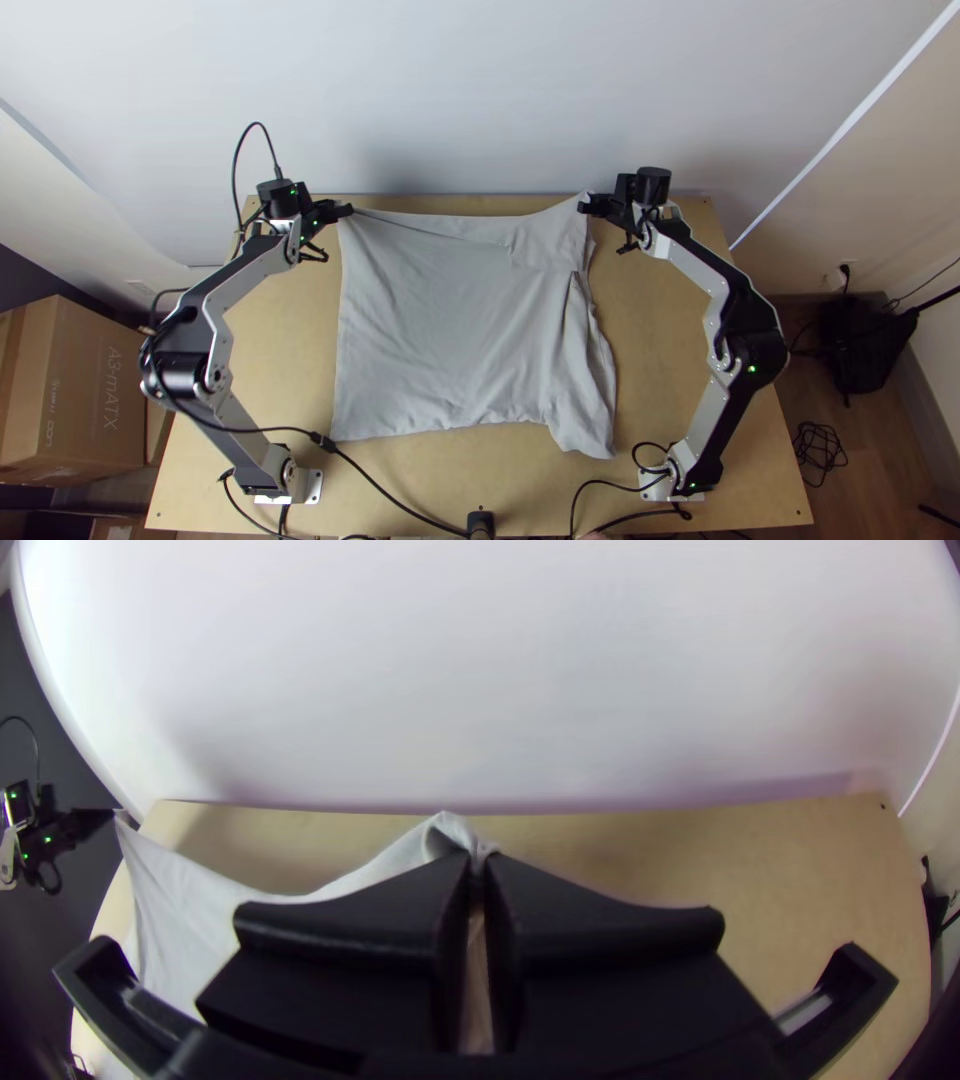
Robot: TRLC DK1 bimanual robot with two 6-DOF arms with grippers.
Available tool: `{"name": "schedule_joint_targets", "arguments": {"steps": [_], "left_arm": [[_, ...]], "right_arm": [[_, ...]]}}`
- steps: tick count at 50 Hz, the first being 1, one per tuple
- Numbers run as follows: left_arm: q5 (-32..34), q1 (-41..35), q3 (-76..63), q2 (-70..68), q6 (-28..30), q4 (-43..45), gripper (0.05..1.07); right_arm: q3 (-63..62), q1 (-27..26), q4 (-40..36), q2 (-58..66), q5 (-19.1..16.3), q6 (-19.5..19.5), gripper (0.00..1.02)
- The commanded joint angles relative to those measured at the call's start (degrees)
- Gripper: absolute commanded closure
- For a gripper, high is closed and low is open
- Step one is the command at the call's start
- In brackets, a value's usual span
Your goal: Fold the t-shirt
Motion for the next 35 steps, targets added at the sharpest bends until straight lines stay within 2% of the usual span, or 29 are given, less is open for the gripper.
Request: {"name": "schedule_joint_targets", "arguments": {"steps": [1, 8, 10, 12, 13, 14, 16, 17, 18, 19, 29, 35], "left_arm": [[0.33, -0.11, 6.88, 5.57, -0.04, 0.44, 1.05], [-0.28, -1.08, 14.79, 11.63, -0.3, -1.58, 1.05], [-0.46, -1.08, 17.07, 12.86, -0.48, -2.9, 1.05], [-0.55, -1.25, 19.45, 13.83, -1.0, -4.75, 0.99], [-0.46, -1.25, 20.41, 14.1, -1.62, -5.1, 0.91], [-0.55, -1.25, 21.12, 14.1, -2.15, -5.1, 0.78], [-0.46, -1.08, 22.61, 14.18, -2.59, -5.72, 0.42], [-0.46, -0.9, 23.75, 14.27, -2.59, -6.42, 0.25], [-0.46, -0.82, 24.9, 14.45, -2.67, -7.21, 0.11], [-0.46, -0.73, 26.57, 14.62, -2.94, -8.88, 0.09], [-0.28, 1.12, 33.69, 12.86, -5.93, -15.21, 0.09], [0.25, 1.91, 35.27, 8.91, -8.04, -20.13, 0.09]], "right_arm": [[6.24, -0.54, -0.05, 5.08, 1.26, 0.84, 1.0], [14.86, -0.63, -3.12, 10.62, 2.67, 1.8, 0.99], [16.88, -0.8, -3.83, 11.5, 3.2, 2.68, 0.85], [18.99, -1.07, -5.15, 12.29, 3.37, 3.82, 0.63], [20.39, -1.24, -6.2, 12.64, 3.37, 4.44, 0.53], [21.98, -1.33, -7.43, 13.17, 3.37, 4.97, 0.45], [25.93, -1.6, -11.12, 14.31, 3.37, 5.67, 0.29], [27.6, -1.77, -12.44, 15.01, 3.37, 5.85, 0.18], [29.71, -1.95, -14.2, 15.63, 3.37, 6.11, 0.03], [31.47, -2.21, -15.43, 15.98, 3.37, 6.46, 0.03], [36.39, -3.62, -19.74, 13.52, 3.29, 9.45, 0.03], [37.88, -4.23, -27.38, 8.86, 3.2, 11.03, 0.03]]}}
